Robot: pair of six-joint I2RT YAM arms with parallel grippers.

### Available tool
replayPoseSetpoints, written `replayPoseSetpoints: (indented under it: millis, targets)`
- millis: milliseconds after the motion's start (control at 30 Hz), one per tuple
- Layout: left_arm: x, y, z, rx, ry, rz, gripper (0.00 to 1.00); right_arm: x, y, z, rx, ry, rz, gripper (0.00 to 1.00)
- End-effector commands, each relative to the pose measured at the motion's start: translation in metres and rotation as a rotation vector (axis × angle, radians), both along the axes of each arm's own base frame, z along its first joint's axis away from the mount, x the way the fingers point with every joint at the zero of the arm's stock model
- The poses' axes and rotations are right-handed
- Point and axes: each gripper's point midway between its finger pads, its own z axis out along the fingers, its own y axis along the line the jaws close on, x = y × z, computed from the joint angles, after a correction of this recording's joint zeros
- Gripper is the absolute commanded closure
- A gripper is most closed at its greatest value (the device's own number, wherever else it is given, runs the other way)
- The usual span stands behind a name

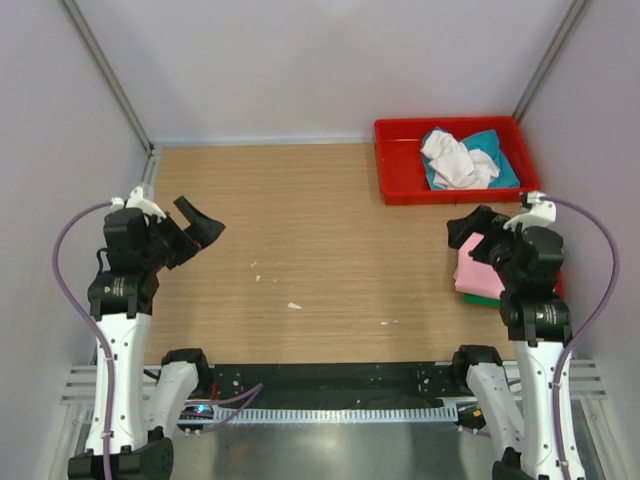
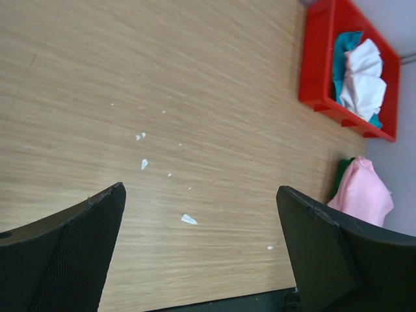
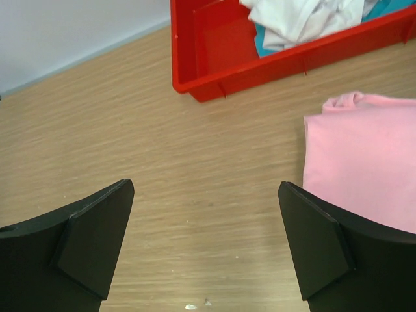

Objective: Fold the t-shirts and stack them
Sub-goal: Reset both grippers

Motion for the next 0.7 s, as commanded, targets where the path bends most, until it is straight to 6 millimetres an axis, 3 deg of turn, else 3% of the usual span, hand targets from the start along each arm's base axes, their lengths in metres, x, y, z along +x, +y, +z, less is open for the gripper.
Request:
replayPoseSetpoints:
  millis: [0, 33, 100, 267, 667]
  targets:
    - [-0.009, 0.005, -0.015, 0.008, 0.002, 0.044, 0.0, -0.014, 0.006, -0.03, 0.025, 0.018, 0.018, 0.0]
    - [-0.011, 0.007, -0.03, 0.006, 0.034, 0.058, 0.0, -0.017, 0.006, -0.036, 0.04, 0.019, 0.005, 0.0]
    - [-0.014, 0.008, -0.04, 0.002, 0.045, 0.076, 0.0, -0.024, 0.003, -0.049, 0.089, 0.008, -0.041, 0.0]
    - [-0.021, 0.013, -0.067, 0.022, 0.097, 0.095, 0.0, -0.027, 0.005, -0.044, 0.11, -0.041, -0.043, 0.0]
    - [-0.022, 0.018, -0.064, 0.086, 0.089, 0.08, 0.0, -0.023, -0.002, -0.051, 0.095, -0.006, -0.076, 0.0]
